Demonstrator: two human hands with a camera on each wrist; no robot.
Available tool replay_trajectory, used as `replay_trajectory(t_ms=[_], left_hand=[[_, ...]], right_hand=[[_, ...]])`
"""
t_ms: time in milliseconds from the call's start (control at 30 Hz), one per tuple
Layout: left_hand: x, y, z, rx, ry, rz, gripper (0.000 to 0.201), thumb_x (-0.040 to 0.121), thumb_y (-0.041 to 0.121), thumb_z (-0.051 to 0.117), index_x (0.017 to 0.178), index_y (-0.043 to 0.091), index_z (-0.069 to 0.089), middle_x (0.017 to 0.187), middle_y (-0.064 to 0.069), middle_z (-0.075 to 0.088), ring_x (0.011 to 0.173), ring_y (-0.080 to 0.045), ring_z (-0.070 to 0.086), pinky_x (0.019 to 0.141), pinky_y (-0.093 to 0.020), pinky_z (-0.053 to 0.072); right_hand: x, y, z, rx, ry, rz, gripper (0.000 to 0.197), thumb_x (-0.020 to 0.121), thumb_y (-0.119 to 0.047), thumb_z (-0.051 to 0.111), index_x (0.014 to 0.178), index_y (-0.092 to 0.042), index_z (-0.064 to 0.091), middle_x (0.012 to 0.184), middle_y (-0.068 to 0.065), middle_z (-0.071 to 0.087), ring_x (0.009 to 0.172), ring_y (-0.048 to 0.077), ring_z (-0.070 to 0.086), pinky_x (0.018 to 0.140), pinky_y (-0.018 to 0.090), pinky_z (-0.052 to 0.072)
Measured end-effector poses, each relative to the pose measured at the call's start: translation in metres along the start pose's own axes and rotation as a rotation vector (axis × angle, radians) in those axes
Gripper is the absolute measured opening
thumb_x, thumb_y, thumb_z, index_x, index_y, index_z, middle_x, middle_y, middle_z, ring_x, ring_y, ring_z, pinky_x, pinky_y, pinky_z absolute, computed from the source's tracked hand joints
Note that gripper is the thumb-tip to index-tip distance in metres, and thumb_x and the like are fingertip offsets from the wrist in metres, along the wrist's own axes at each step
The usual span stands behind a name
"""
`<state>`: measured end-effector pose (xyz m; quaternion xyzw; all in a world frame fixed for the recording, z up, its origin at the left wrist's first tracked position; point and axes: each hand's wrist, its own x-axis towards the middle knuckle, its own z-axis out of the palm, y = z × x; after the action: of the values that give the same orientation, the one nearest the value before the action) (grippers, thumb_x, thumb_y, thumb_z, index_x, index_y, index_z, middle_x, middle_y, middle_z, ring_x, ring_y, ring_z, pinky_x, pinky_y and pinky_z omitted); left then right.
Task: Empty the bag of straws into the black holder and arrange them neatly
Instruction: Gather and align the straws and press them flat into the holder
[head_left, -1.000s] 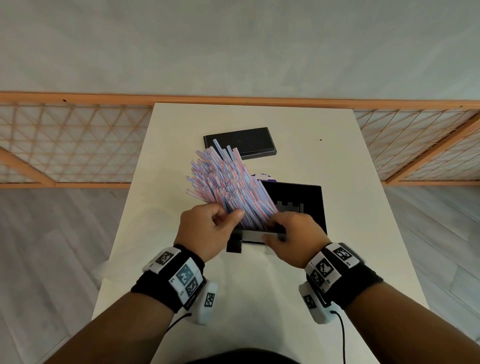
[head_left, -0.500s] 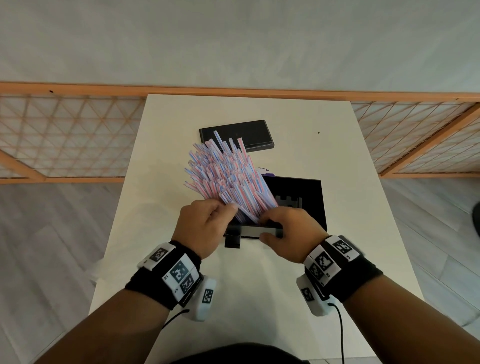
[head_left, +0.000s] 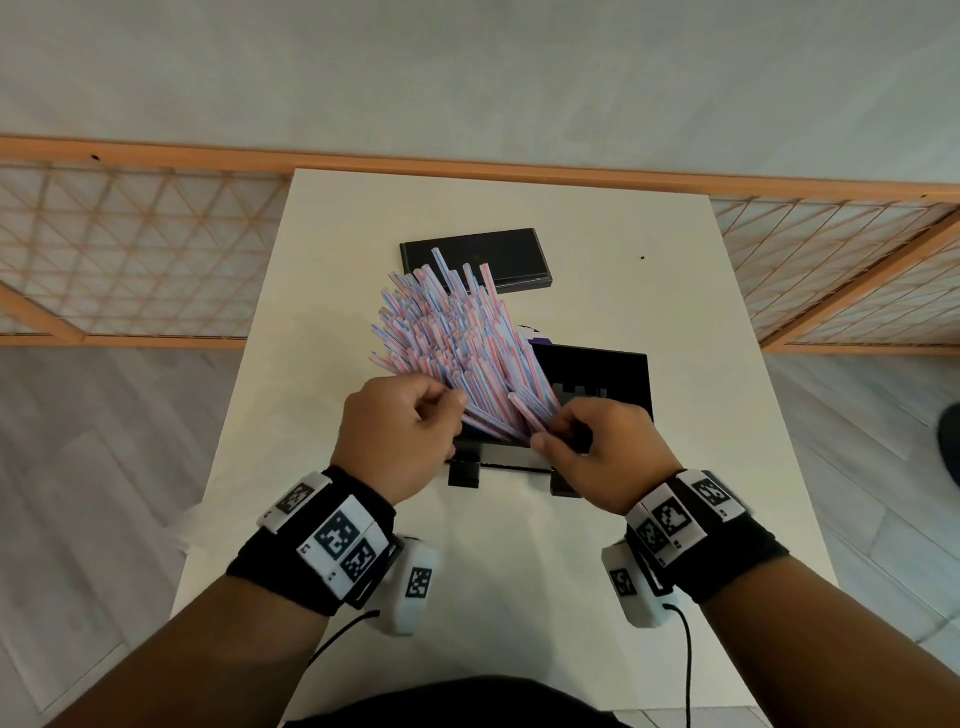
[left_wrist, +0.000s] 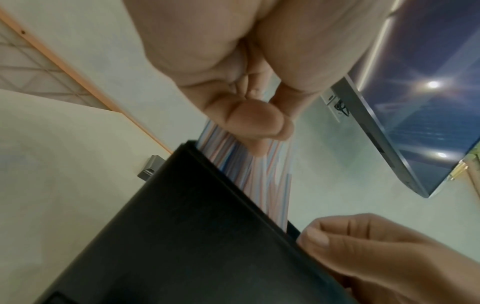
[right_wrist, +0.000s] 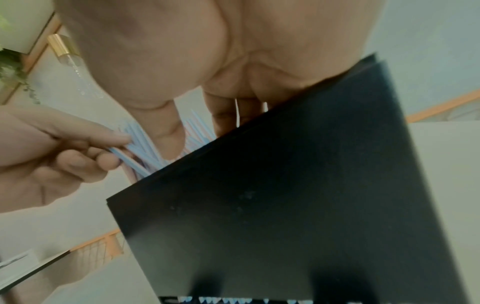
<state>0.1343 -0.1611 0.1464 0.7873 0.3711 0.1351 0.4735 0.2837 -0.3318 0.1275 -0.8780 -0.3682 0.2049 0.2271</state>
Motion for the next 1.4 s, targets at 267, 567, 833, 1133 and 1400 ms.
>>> replay_trajectory(t_ms=[267, 567, 833, 1133, 1400], left_hand=[[0.004, -0.003, -0.008, -0.084, 0.002, -0.079, 0.021, 0.083, 0.007, 0.066, 0.065, 0.014, 0.073, 0.055, -0.004, 0.068, 0.046, -0.018, 0.064, 0.052, -0.032, 0.056], [-0.001, -0.014, 0.003, 0.234, 0.012, 0.117, 0.019, 0.082, 0.034, 0.080, 0.078, 0.016, 0.078, 0.065, 0.010, 0.068, 0.067, -0.011, 0.067, 0.057, -0.008, 0.037], [0.003, -0.019, 0.007, 0.250, -0.040, 0.146, 0.023, 0.085, 0.035, 0.076, 0.076, 0.014, 0.079, 0.072, 0.000, 0.075, 0.070, -0.016, 0.069, 0.058, -0.005, 0.038], [-0.001, -0.017, 0.007, 0.200, 0.038, 0.080, 0.027, 0.072, 0.038, 0.087, 0.075, 0.018, 0.069, 0.058, 0.017, 0.061, 0.056, 0.003, 0.058, 0.060, -0.002, 0.040], [-0.005, -0.017, 0.001, 0.190, -0.046, 0.109, 0.046, 0.061, 0.031, 0.092, 0.078, 0.020, 0.050, 0.064, 0.003, 0.058, 0.058, -0.016, 0.059, 0.057, -0.024, 0.045]], right_hand=[[0.004, 0.006, 0.002, -0.006, 0.043, -0.015, 0.030, 0.081, -0.046, 0.070, 0.086, -0.023, 0.051, 0.083, -0.005, 0.053, 0.075, 0.014, 0.049, 0.062, 0.023, 0.033], [0.021, 0.003, 0.002, -0.071, -0.047, 0.243, 0.051, 0.080, -0.051, 0.066, 0.113, -0.016, 0.049, 0.100, 0.001, 0.059, 0.087, 0.022, 0.056, 0.073, 0.032, 0.047], [0.032, -0.021, 0.009, -0.253, -0.097, 0.169, 0.025, 0.095, -0.040, 0.052, 0.102, -0.017, 0.053, 0.093, 0.009, 0.064, 0.090, 0.033, 0.063, 0.072, 0.036, 0.051], [0.013, -0.026, -0.001, -0.163, 0.057, -0.150, 0.026, 0.086, -0.041, 0.045, 0.099, -0.018, 0.043, 0.097, 0.006, 0.057, 0.082, 0.035, 0.057, 0.066, 0.043, 0.049], [0.003, 0.002, 0.008, -0.051, 0.081, -0.084, 0.053, 0.071, -0.064, 0.064, 0.099, -0.022, 0.048, 0.095, -0.006, 0.052, 0.084, 0.017, 0.052, 0.071, 0.032, 0.046]])
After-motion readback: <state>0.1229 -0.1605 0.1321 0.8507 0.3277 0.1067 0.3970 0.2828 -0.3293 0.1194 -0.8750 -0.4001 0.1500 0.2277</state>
